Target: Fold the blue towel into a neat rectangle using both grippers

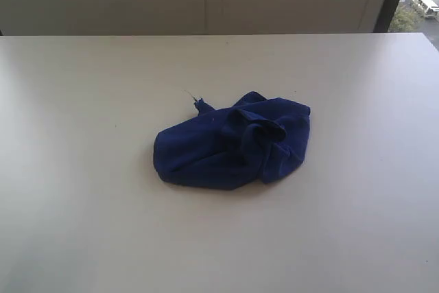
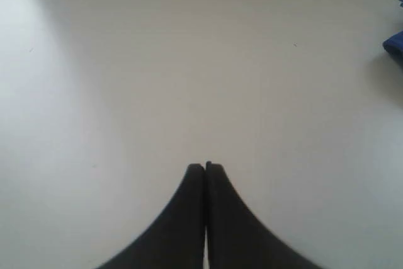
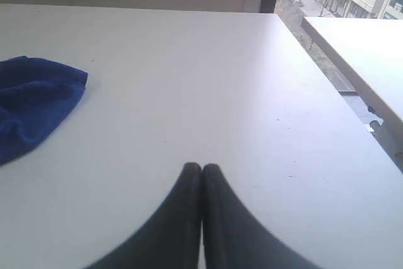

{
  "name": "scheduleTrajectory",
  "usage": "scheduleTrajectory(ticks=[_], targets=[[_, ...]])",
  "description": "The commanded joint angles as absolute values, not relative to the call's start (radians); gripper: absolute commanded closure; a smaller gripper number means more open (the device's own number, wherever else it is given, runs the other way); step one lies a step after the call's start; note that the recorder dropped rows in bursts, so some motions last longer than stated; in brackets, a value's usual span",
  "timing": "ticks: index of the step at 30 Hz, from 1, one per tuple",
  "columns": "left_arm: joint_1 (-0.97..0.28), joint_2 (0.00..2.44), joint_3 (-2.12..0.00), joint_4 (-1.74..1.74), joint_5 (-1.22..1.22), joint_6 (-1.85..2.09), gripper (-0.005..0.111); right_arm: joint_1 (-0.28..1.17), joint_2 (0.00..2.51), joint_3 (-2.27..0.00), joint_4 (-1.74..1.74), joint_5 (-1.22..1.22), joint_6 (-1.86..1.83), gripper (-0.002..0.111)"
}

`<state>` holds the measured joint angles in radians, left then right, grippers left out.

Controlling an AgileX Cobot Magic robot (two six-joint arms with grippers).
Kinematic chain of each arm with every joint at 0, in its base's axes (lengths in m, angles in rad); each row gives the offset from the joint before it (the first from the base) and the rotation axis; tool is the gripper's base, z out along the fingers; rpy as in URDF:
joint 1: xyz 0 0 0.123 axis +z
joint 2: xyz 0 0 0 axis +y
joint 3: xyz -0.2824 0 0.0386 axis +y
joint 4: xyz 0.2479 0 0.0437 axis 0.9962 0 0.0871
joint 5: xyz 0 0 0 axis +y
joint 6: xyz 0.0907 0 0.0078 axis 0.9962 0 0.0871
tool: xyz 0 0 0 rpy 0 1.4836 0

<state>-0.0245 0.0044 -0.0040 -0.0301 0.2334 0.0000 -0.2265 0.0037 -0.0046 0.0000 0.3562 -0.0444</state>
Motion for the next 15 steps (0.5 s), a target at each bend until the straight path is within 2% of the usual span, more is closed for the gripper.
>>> scheduleTrajectory(ticks=[1,15], targets=[[-0.023,0.0,0.0,-0.029,0.232,0.0,0.107,-0.23,0.0,0.0,0.0,0.348,-0.041,0.108],[-0.023,0.0,0.0,-0.029,0.232,0.0,0.107,-0.23,0.0,0.0,0.0,0.273,-0.041,0.108]])
